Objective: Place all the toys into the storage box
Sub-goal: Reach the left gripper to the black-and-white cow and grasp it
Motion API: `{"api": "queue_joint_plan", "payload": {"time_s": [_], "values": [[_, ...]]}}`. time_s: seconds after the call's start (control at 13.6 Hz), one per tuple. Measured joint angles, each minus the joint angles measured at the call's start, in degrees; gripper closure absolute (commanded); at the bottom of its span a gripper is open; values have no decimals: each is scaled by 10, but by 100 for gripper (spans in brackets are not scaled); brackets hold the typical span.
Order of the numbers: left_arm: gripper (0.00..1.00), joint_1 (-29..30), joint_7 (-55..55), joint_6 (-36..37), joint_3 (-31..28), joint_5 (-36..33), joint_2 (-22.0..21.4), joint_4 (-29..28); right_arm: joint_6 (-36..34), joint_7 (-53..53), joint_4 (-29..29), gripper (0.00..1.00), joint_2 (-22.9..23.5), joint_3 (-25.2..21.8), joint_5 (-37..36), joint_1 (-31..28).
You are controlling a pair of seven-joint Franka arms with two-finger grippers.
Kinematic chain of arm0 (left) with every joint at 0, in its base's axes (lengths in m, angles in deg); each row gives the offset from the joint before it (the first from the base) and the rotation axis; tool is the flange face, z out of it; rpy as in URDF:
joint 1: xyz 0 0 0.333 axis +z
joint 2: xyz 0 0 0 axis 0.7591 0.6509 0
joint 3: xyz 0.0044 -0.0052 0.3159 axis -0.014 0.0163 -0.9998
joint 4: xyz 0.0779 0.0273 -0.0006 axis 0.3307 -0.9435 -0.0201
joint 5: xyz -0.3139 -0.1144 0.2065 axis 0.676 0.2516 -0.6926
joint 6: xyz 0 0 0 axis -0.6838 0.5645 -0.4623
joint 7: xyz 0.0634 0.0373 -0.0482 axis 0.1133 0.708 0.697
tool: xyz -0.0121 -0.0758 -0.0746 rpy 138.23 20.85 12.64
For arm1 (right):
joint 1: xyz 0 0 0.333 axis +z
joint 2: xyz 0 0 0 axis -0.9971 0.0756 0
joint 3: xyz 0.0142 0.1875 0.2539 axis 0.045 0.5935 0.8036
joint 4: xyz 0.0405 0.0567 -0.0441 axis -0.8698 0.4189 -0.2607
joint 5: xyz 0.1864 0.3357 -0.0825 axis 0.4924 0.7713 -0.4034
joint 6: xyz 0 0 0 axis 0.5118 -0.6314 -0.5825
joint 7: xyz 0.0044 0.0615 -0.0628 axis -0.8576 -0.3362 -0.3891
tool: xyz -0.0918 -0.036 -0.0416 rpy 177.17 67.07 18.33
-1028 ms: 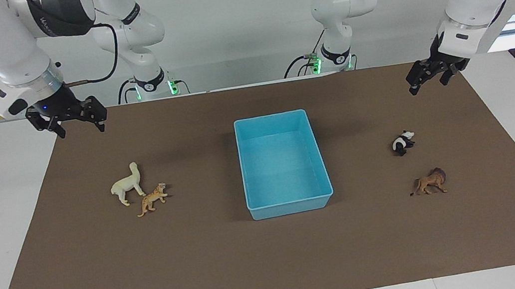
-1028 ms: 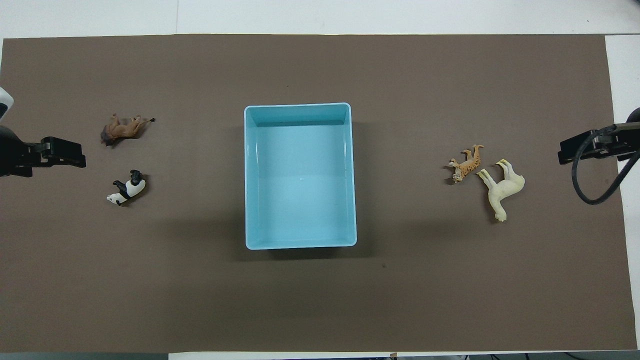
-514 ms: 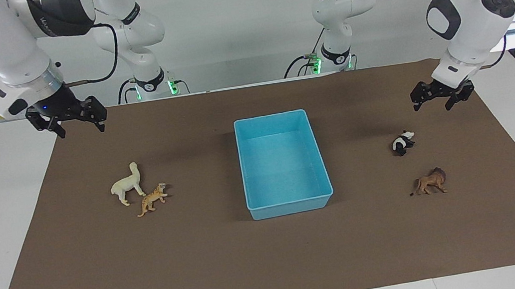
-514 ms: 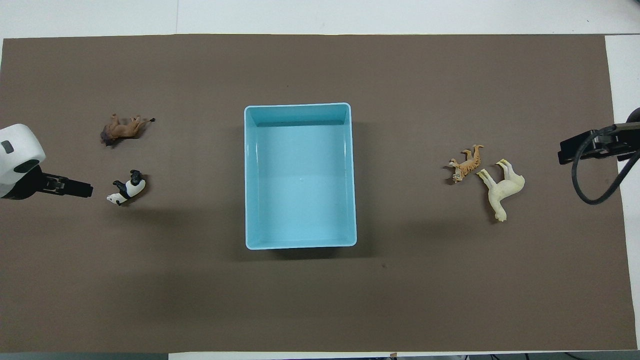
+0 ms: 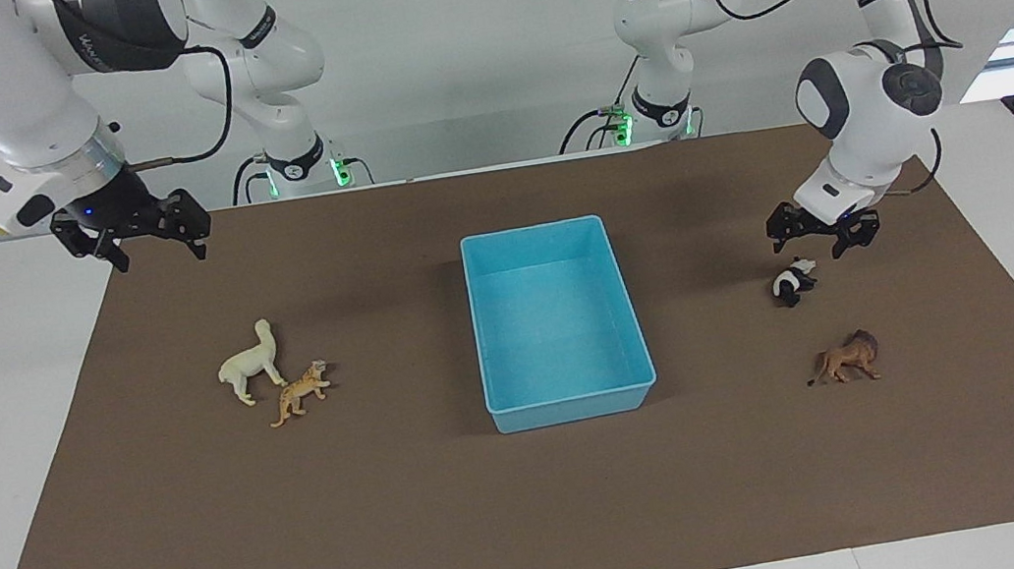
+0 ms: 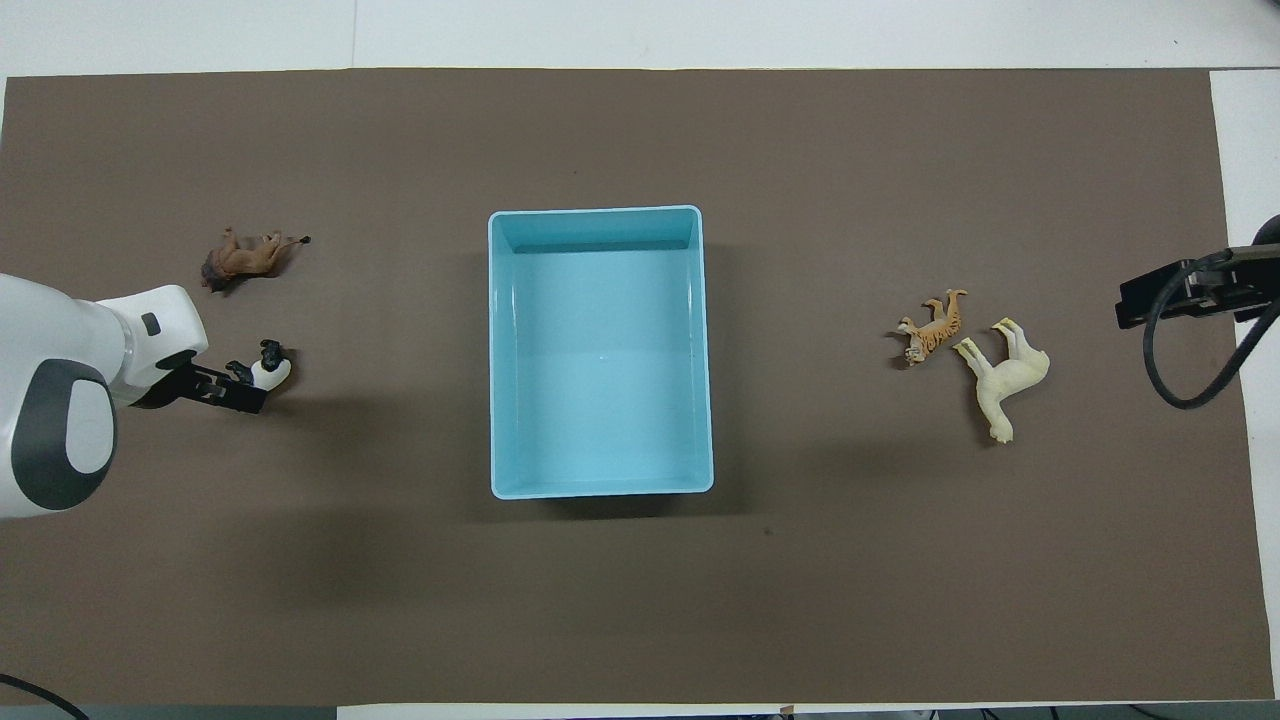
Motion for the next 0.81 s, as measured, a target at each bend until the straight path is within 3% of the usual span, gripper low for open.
{"api": "queue_joint_plan", "payload": {"time_s": [0.66,0.73,0.81], "values": [[1,3,9,-75,-4,0,29,-38,0,0,0,0,0,0,0,0],[10,2,11,-77,-4,0,34,-39,0,0,0,0,0,0,0,0],[31,1,12,-78,-4,0,37,-39,0,0,0,0,0,0,0,0]]}}
